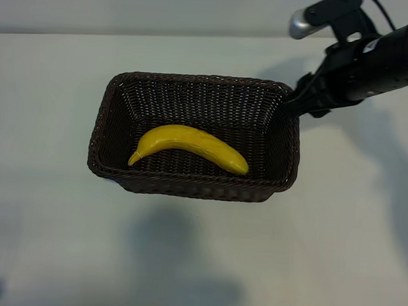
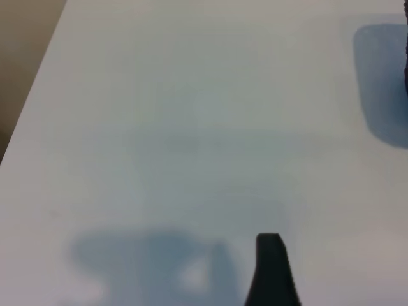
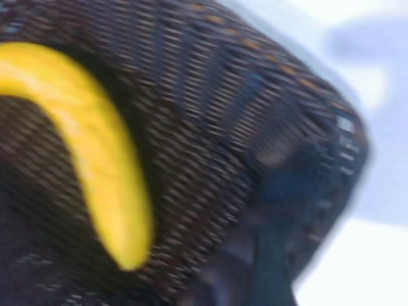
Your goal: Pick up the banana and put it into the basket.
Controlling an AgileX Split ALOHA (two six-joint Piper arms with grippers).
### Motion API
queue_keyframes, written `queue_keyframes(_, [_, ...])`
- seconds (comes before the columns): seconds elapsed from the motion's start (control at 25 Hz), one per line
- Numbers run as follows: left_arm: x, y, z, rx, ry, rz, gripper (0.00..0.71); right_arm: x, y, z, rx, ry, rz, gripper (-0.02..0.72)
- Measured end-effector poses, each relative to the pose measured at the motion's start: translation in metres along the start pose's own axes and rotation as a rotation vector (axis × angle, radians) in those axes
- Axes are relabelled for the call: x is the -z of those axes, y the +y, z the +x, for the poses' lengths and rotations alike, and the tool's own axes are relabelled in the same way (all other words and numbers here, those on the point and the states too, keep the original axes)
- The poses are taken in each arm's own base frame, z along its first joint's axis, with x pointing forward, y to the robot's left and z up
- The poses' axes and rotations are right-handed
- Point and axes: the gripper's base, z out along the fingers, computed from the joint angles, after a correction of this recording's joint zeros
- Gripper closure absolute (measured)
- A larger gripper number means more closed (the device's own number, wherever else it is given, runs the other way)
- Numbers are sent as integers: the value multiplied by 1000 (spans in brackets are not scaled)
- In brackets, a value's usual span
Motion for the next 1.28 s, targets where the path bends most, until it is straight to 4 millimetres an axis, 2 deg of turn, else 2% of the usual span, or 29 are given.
queue_keyframes(0.2, [0, 0, 0, 0, 0, 0, 169, 5, -31, 9, -87, 40, 99, 162])
queue_keyframes(0.56, [0, 0, 0, 0, 0, 0, 169, 22, -90, 38, -260, 157, 266, 171])
queue_keyframes(1.08, [0, 0, 0, 0, 0, 0, 169, 42, -132, 70, -438, 265, 324, 190])
queue_keyframes(1.28, [0, 0, 0, 0, 0, 0, 169, 48, -138, 81, -477, 319, 325, 190])
